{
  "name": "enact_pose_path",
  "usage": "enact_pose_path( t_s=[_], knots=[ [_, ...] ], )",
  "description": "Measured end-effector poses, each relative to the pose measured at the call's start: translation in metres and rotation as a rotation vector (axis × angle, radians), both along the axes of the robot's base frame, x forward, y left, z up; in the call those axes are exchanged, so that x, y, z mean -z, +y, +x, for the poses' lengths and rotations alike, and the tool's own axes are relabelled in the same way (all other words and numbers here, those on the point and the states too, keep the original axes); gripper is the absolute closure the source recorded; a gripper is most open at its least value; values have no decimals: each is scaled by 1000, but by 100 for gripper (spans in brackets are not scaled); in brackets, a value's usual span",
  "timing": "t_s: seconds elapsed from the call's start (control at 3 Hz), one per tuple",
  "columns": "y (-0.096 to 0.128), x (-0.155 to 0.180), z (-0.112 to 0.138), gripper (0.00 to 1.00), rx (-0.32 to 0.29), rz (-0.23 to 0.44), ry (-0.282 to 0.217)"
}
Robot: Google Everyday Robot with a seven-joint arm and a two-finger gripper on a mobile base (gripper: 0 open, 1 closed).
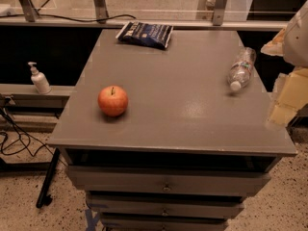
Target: Move water bottle near apple
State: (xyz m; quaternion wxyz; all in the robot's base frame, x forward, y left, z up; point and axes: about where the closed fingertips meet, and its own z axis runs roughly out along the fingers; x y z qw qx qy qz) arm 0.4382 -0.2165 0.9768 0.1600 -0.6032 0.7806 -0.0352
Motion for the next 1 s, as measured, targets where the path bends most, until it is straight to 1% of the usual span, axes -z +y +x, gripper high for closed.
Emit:
enact_pose_path(
  t_s=[0.33,0.67,1.0],
  knots=[
    [0,0,0,0,0,0,0],
    [3,-1,10,0,-25,2,-57],
    [1,-4,41,0,-81,-4,-166]
  ],
)
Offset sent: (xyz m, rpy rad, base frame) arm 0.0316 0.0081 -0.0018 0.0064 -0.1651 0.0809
